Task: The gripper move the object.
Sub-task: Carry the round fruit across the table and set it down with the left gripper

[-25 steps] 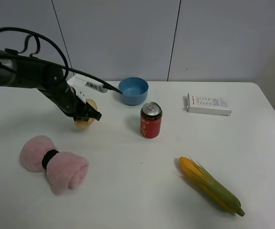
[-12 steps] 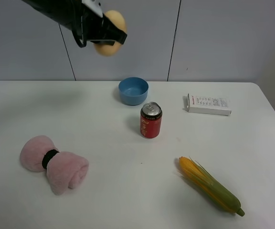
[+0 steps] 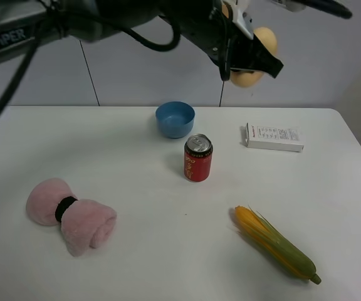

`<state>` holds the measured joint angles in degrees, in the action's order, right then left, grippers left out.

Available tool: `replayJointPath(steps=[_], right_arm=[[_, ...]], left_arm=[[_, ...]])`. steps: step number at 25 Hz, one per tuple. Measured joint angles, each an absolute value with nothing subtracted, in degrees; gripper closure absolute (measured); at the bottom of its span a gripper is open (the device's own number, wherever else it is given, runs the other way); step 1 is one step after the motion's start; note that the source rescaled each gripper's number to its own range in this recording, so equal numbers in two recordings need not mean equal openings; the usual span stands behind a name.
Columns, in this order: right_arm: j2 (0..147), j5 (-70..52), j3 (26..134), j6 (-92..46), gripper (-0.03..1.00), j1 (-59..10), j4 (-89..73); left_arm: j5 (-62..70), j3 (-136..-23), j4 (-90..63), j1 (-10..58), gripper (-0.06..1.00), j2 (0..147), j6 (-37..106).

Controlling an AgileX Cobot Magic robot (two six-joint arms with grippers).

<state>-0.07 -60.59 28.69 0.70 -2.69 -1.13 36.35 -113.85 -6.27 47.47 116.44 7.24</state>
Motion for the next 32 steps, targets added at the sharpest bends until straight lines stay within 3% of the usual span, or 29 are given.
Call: replayJointPath(steps=[10,23,25,29,31,32], right_arm=[[-0.1,-60.6,28.7,0.7,-0.03,-2.7,-1.1],[-0.1,-60.6,28.7,0.7,-0.03,-2.7,-1.1],[-0.1,-60.6,28.7,0.7,-0.03,-2.7,-1.1],[-0.1,-60.6,28.7,0.7,-0.03,-2.7,-1.1],[-0.1,-60.6,28.7,0.9,-0.03,-2.7,-1.1],[-0.1,-60.6,28.7,0.9,-0.03,-2.7,-1.1]], left_arm=[[35.3,-116.5,-9.2,53.1,0.94,130.1,7.2],[24.7,-116.6,-10.6,53.5,0.92,142.7,7.2],[23.4,-116.6,-10.7,53.5,0.81,143.2,7.2],[22.0,-116.5,-10.7,53.5,0.24,143.4,7.2],[20.8,-116.5,-10.7,53.5,0.05,143.4,7.1],[20.6,-116.5,-10.7,53.5,0.01,143.4,6.8]])
